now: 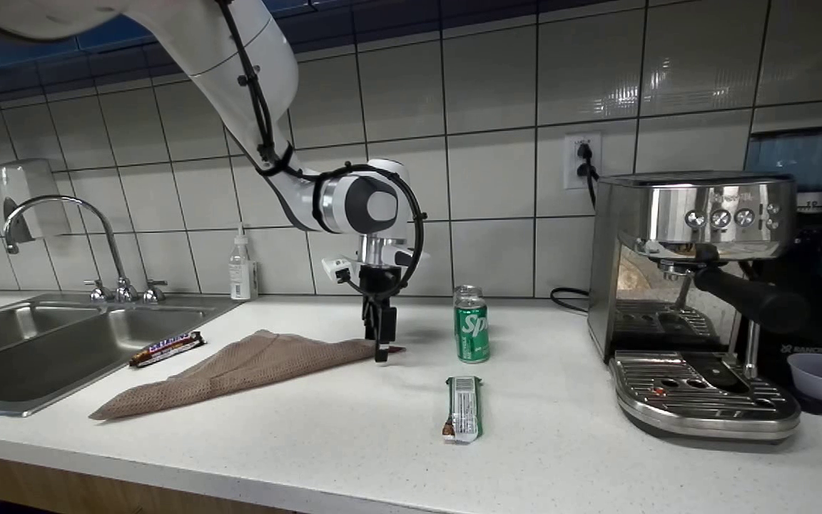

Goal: Fold the towel

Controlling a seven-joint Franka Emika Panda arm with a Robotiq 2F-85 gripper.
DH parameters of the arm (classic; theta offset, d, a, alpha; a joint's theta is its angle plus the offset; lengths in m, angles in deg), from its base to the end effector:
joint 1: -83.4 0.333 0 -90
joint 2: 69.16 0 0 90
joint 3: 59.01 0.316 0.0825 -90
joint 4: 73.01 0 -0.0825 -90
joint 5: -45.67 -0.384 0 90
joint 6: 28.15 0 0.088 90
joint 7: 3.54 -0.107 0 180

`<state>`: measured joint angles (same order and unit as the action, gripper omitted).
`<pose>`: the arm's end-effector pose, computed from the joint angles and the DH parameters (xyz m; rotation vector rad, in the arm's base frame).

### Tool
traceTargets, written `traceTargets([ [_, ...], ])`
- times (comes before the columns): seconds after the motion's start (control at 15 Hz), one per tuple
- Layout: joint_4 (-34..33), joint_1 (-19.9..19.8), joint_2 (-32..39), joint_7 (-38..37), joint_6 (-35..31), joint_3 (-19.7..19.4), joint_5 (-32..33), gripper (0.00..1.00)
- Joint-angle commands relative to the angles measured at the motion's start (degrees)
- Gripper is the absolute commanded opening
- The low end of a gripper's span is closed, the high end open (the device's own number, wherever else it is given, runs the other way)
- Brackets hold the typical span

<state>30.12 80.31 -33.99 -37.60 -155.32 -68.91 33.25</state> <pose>0.6203 -0.1299 0.1949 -2.7625 1.4141 0.2914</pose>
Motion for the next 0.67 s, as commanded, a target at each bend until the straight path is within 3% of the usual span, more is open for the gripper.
traceTargets([
  [0.0, -1.7, -0.6, 0.5, -1.1, 1.4, 0.2, -0.7, 0.61],
  [0.47, -1.9, -0.4, 0.1, -0.8, 1.3, 0.4, -0.5, 0.06],
  [0.6, -1.6, -0.5, -0.4, -0.7, 1.2, 0.4, -0.6, 0.0],
])
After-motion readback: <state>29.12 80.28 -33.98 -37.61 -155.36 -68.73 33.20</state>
